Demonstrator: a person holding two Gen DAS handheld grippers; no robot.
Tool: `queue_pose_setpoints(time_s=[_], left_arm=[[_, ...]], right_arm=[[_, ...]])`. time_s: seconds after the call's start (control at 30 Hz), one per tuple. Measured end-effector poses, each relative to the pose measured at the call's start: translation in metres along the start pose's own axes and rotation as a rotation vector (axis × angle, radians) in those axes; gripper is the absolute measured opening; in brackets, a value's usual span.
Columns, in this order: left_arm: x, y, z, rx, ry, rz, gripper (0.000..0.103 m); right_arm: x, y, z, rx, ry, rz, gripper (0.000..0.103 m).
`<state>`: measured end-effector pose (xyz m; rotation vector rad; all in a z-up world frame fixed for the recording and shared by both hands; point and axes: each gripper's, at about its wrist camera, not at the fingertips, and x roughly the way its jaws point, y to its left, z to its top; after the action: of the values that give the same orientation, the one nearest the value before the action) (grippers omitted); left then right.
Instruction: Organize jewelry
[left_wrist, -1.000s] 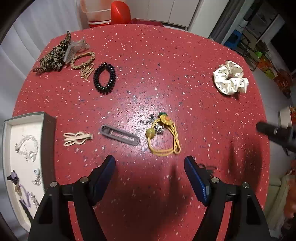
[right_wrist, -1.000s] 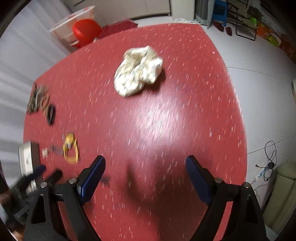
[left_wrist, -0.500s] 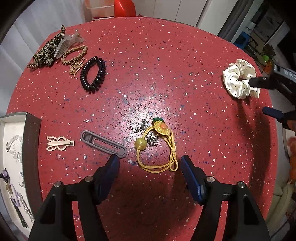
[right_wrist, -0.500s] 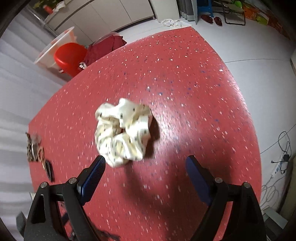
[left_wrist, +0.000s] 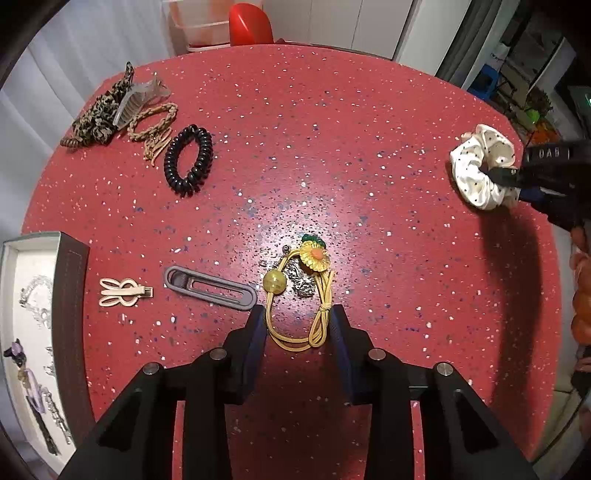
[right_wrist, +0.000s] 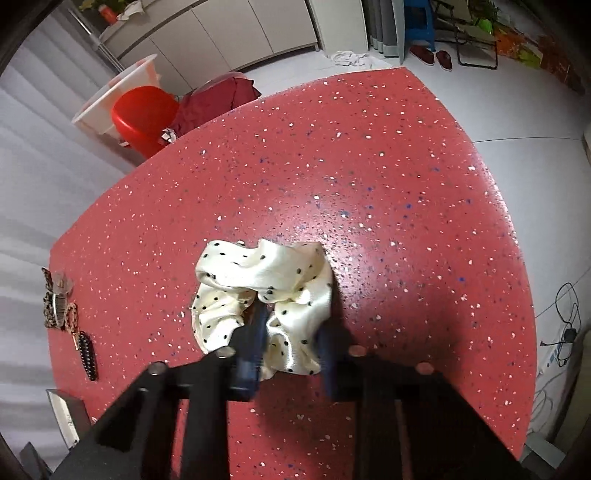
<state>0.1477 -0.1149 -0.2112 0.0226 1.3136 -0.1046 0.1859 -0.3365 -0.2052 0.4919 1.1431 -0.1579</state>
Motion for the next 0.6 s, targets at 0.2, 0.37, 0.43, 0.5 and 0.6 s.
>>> queue_pose_setpoints(time_s=[0.2,0.37,0.43,0.5,0.6], left_arm=[[-0.012,0.003,-0.001,0.028,-0.024,-0.069,0.003],[-0.031,0.008,-0.002,0.049,-0.053,-0.109,0.003],[-0.038,0.008,-0.002,0.055,-0.059,-0.123,0.003],[-0.044,0.015,-0.004,0.063,-0.059,-0.132,0.003],[-0.051,0.017,-0.009,0.072,-0.057,-0.136,0.003]], right_arm=[[-0.016,0.008,-0.015,-0.090,-0.025,-0.012,0.012],[-0.028,0.014,-0.033,-0.126,-0.019,0.010,0.012],[-0.033,0.015,-0.040,-0.129,-0.013,0.018,0.012],[-0.038,0.015,-0.049,-0.129,-0.006,0.022,0.012],[-0.048,0.014,-0.061,-0.128,0.004,0.029,0.012]])
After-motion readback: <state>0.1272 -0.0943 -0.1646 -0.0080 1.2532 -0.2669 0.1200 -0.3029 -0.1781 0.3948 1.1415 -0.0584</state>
